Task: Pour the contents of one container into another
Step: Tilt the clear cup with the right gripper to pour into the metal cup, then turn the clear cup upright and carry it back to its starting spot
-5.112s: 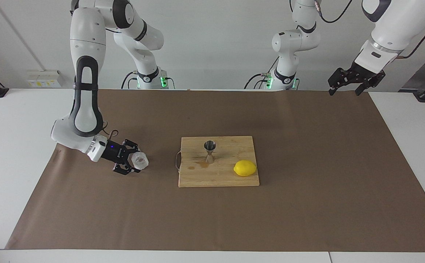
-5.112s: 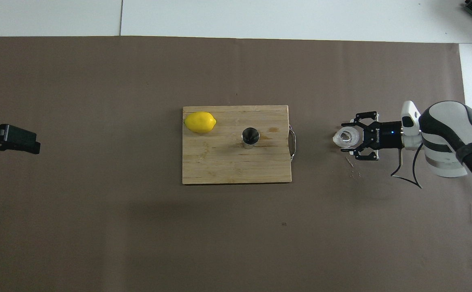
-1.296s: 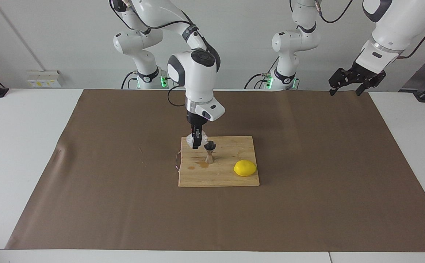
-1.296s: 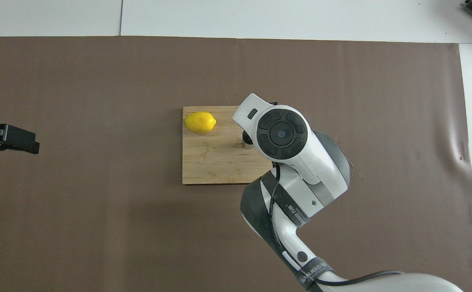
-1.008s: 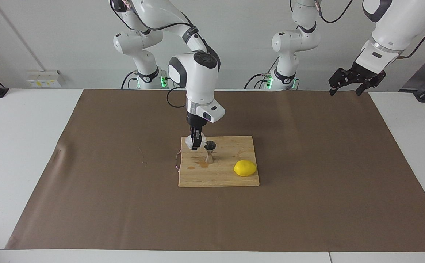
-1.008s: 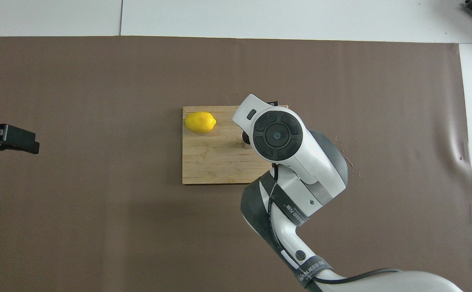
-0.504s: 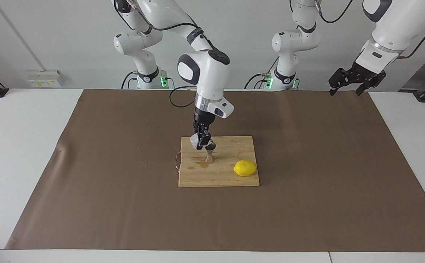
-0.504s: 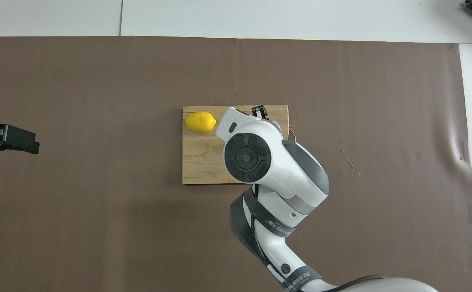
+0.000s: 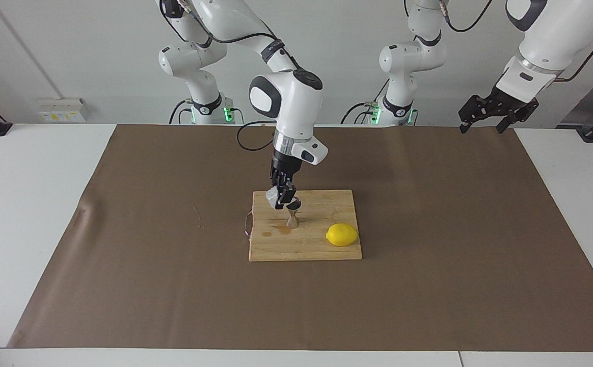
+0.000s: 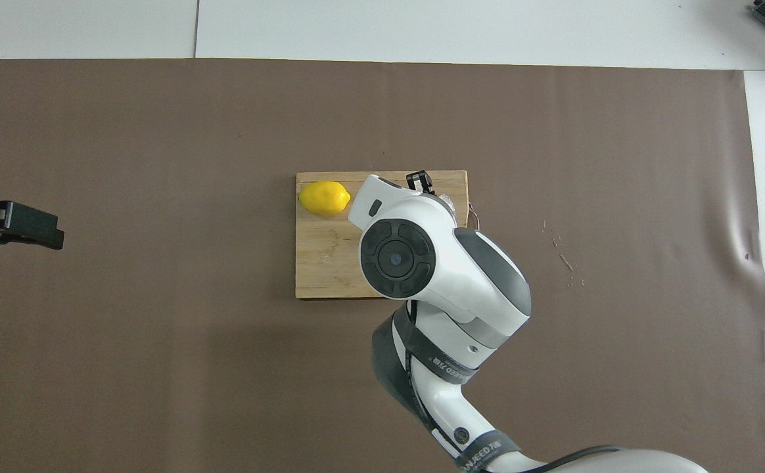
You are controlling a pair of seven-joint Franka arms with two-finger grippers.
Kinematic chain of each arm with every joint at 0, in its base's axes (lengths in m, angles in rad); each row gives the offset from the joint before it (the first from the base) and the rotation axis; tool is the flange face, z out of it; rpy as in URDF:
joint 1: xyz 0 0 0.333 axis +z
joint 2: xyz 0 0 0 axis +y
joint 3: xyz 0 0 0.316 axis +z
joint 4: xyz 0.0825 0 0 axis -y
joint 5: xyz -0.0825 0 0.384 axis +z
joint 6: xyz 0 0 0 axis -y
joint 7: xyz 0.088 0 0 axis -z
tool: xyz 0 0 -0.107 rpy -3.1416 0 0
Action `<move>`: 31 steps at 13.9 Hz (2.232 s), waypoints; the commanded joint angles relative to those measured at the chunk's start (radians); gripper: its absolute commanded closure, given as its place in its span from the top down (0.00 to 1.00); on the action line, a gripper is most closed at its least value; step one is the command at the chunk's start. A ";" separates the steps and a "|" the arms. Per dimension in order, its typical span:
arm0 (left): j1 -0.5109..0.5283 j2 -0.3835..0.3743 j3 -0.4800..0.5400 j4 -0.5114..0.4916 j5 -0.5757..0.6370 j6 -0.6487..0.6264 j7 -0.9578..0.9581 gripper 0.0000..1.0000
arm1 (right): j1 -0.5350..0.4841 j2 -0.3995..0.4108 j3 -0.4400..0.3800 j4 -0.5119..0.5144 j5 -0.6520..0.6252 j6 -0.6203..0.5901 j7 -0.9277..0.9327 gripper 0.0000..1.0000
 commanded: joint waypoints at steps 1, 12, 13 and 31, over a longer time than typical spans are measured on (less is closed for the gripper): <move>0.005 -0.005 -0.002 -0.009 0.011 0.007 0.002 1.00 | -0.004 0.001 0.002 -0.003 -0.027 0.019 -0.005 0.00; 0.005 -0.005 -0.002 -0.009 0.011 0.007 0.003 1.00 | -0.041 -0.020 0.005 0.017 0.169 0.005 -0.003 0.00; 0.005 -0.005 -0.002 -0.009 0.011 0.007 0.002 1.00 | -0.045 -0.022 0.005 0.017 0.192 0.001 -0.009 0.00; 0.005 -0.005 -0.002 -0.009 0.011 0.007 0.002 1.00 | -0.436 -0.028 0.005 -0.144 0.755 -0.007 -0.626 0.00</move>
